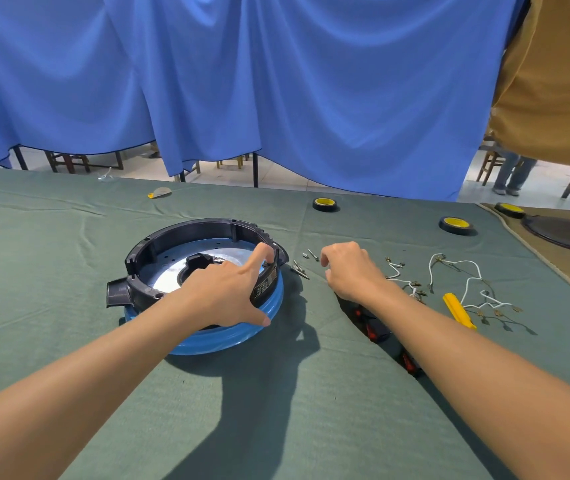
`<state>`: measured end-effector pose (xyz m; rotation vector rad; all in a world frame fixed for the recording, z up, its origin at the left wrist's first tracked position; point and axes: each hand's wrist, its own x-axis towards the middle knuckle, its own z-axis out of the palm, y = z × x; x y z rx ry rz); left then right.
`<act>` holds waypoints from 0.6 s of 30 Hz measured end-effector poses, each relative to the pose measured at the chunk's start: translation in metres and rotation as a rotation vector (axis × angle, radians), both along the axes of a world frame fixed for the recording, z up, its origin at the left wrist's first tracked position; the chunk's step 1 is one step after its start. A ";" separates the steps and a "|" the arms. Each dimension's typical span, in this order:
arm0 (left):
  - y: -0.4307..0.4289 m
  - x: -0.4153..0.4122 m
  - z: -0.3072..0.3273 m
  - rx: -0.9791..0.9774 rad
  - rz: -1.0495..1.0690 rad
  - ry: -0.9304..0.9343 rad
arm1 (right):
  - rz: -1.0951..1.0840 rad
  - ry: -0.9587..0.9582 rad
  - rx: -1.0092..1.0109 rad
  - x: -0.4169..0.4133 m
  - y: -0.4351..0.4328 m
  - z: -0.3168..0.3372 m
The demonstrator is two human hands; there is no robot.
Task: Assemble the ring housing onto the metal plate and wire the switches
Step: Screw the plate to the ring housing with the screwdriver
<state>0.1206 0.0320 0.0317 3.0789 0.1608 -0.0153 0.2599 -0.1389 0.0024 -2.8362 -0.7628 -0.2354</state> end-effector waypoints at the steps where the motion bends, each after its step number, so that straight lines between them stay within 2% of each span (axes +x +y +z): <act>1: 0.000 0.000 0.001 0.019 -0.007 0.017 | -0.002 0.017 -0.015 -0.001 0.000 0.000; 5: 0.002 0.000 0.004 0.024 -0.017 0.065 | -0.001 0.055 -0.069 -0.004 0.000 0.000; 14: 0.001 0.001 0.000 0.030 0.010 0.031 | 0.108 -0.056 -0.191 -0.013 0.000 -0.001; 18: 0.003 -0.002 -0.002 0.038 0.013 0.006 | 0.107 -0.042 -0.156 -0.016 0.001 -0.001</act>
